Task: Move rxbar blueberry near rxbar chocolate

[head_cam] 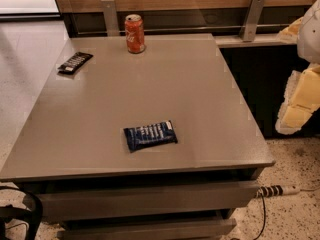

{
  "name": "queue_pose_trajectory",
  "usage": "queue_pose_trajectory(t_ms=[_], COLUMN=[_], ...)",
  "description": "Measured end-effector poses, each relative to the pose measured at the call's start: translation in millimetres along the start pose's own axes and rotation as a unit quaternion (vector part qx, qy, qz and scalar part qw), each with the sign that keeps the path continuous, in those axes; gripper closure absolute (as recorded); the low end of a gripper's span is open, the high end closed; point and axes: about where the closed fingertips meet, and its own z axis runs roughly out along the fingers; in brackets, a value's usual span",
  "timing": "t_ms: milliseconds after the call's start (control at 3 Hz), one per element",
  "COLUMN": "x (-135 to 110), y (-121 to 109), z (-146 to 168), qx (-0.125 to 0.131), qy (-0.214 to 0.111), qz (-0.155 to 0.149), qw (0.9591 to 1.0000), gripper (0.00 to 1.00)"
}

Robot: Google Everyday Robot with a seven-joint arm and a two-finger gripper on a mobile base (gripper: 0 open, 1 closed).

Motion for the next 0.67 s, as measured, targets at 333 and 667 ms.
queue_pose_trajectory(t_ms=[333,667], x=[0,-11], y=[0,-5], z=[0,12], qx=[0.0,-0.007], qy=[0.0,-0.056], qz=[0.0,-0.008], qw=[1.0,0.9984], gripper=[0.0,0.0])
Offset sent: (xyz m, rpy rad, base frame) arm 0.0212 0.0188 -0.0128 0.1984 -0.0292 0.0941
